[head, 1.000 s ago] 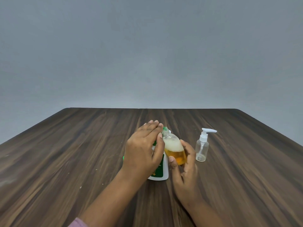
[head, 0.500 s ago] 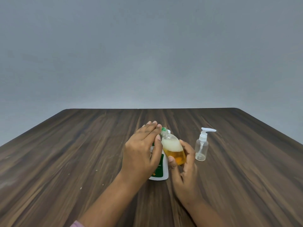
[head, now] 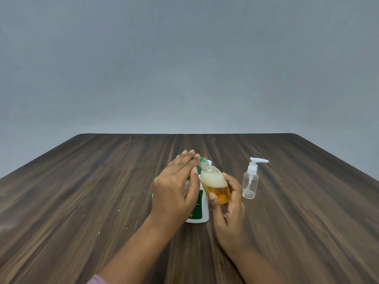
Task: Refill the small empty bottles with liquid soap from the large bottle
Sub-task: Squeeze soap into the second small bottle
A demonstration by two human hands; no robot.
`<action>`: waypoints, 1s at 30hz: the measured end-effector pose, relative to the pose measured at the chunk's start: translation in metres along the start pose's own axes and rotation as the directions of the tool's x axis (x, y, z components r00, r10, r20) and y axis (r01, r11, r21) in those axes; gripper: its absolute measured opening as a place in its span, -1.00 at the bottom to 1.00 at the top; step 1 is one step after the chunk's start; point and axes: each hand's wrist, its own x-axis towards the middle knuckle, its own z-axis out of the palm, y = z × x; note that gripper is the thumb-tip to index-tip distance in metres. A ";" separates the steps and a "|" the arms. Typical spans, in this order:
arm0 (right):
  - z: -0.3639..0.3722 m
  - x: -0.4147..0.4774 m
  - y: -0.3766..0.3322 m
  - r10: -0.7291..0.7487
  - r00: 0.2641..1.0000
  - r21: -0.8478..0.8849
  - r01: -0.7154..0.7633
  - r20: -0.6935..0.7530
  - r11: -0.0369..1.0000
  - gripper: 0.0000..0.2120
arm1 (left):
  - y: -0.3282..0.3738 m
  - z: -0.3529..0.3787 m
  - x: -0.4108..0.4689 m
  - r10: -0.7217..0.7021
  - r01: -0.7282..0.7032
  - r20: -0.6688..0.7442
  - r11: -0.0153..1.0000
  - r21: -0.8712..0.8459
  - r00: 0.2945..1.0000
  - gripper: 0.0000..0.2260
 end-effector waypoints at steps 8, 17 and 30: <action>0.002 0.001 -0.002 0.005 1.000 0.022 -0.005 -0.028 1.000 -0.63 | 0.003 0.001 0.005 0.010 -0.010 0.005 1.000 0.023 1.000 -0.68; 0.000 0.000 0.002 0.002 1.000 0.004 -0.002 -0.002 1.000 -0.62 | 0.002 0.002 0.000 -0.016 0.016 -0.001 1.000 0.007 1.000 -0.67; -0.002 0.001 0.001 0.001 1.000 -0.018 -0.001 -0.004 1.000 -0.63 | -0.002 0.004 -0.007 -0.023 0.023 -0.011 1.000 -0.022 1.000 -0.66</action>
